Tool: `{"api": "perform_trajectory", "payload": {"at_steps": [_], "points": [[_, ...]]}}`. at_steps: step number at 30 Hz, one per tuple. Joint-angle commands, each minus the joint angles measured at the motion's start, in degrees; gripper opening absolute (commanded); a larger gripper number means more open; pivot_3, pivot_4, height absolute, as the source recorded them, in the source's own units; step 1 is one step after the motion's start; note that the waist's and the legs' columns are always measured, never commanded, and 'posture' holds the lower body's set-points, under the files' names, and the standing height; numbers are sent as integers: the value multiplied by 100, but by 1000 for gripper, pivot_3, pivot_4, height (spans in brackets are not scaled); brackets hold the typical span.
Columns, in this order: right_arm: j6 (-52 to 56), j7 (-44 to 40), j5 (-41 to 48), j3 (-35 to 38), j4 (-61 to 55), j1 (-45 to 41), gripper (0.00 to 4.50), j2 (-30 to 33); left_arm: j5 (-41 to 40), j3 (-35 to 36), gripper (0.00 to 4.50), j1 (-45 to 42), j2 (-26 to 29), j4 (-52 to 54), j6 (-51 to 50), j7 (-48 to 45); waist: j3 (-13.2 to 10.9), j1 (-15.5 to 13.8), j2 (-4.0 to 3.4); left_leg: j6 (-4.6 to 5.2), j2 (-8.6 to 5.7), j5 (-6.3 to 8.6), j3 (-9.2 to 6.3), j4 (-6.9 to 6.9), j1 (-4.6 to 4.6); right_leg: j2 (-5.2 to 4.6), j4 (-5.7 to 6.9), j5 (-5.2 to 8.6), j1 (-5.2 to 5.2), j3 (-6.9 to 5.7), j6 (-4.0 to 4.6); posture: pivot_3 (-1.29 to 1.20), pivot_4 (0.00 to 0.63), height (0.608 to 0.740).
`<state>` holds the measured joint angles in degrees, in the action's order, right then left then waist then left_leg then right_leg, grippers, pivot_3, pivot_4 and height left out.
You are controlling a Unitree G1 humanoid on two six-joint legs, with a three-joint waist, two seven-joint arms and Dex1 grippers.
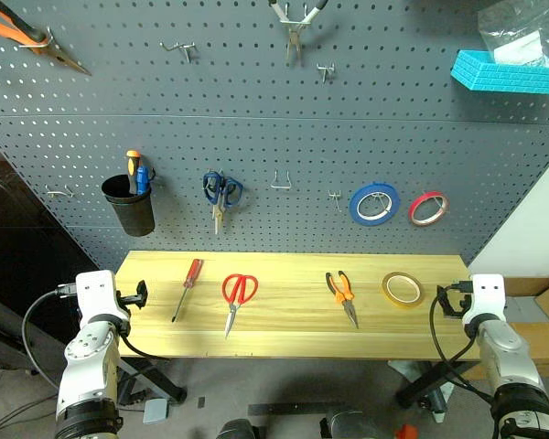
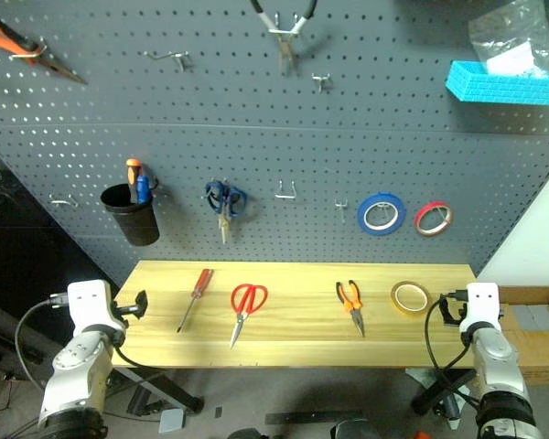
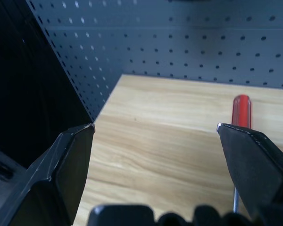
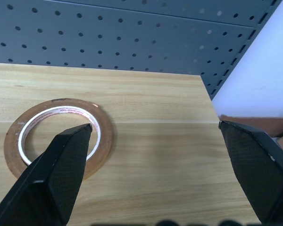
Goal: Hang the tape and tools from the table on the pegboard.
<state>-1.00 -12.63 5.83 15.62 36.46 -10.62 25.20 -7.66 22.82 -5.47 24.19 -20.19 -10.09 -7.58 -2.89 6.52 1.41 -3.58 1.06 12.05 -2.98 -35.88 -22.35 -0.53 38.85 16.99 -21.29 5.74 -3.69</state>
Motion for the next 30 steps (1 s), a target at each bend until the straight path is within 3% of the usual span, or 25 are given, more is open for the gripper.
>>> {"api": "perform_trajectory", "payload": {"at_steps": [1,14,20,26,30], "points": [[-154,19,55,75,-137,-97,4500,51,101,-98,4470,-31,87,176,238,-12,0,0,0,0,0,0,0,0,0,0,0,0,0,0,0,-50,0,740],[-141,-38,56,56,-217,-58,4500,69,-74,59,4470,53,-55,275,-320,260,0,0,0,0,0,0,0,0,0,0,0,0,0,0,0,-50,0,740],[-123,-268,16,-46,-404,10,4500,119,-101,357,4470,51,-50,338,-671,797,0,-4,0,0,1,0,-1,0,0,0,0,0,0,-1,0,-41,3,740],[253,-889,77,-322,-1294,243,4500,206,313,-98,4470,220,-1,903,-192,626,-46,-31,17,0,1,0,-1,0,0,0,0,0,1,0,0,-48,52,740],[945,-1078,133,-462,-2118,175,4500,265,682,-925,4470,284,122,1628,-176,59,-156,-54,8,0,1,0,-1,-4,5,0,1,3,8,2,5,-68,101,740]]}}
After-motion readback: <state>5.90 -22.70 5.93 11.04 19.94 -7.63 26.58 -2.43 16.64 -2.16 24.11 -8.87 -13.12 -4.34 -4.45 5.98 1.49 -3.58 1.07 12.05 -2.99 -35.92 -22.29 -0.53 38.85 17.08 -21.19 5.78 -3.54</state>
